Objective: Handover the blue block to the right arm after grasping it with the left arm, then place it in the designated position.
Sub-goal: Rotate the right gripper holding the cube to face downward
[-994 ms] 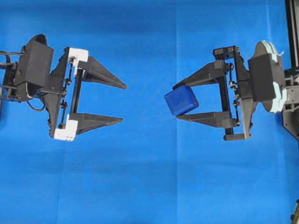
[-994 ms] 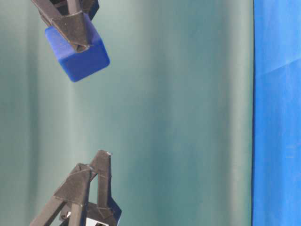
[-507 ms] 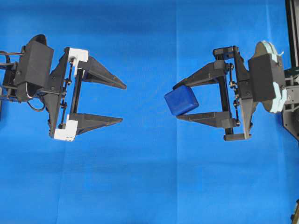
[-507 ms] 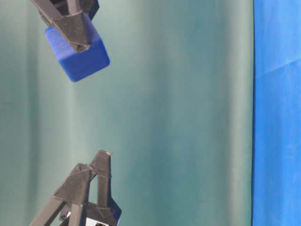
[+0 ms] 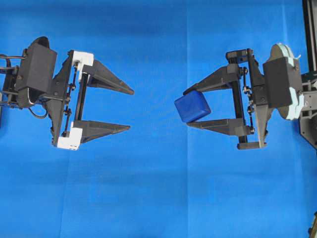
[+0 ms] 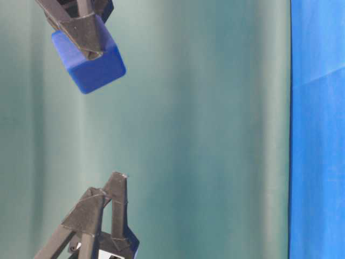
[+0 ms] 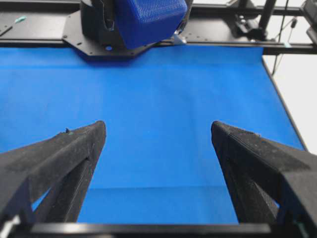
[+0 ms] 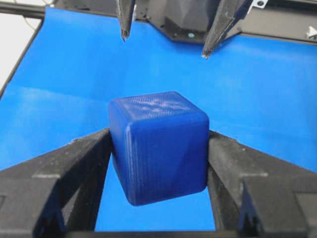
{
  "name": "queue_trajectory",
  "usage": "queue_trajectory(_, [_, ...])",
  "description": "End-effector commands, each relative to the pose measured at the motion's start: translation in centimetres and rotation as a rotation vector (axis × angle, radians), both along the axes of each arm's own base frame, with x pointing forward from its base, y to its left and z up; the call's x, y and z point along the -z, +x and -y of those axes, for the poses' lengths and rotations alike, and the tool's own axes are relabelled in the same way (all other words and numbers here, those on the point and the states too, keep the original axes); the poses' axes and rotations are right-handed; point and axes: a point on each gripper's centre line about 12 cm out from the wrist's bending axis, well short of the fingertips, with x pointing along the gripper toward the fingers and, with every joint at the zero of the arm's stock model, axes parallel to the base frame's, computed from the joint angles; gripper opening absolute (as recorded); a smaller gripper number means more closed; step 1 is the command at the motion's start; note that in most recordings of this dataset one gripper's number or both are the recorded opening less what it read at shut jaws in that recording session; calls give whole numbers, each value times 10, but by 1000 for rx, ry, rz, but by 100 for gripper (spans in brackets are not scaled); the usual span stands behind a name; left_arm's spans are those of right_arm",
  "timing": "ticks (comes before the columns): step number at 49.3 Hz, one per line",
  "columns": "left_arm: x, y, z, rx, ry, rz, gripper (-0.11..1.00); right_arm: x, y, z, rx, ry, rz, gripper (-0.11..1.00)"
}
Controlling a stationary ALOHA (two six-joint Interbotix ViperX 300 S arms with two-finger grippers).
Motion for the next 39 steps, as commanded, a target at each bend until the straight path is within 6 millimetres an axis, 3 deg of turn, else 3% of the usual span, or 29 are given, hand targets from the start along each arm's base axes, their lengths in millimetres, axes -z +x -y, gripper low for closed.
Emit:
queue_trajectory(1, [-16, 0, 0, 1, -6, 49, 91, -9, -1, 0, 0, 6, 24, 49])
queue_trajectory(18, [-16, 0, 0, 1, -6, 50, 91, 0, -4, 1, 36, -7, -51, 49])
queue_trajectory(39, [-19, 1, 1, 1, -7, 58, 91, 26, -19, -6, 118, -36, -292, 49])
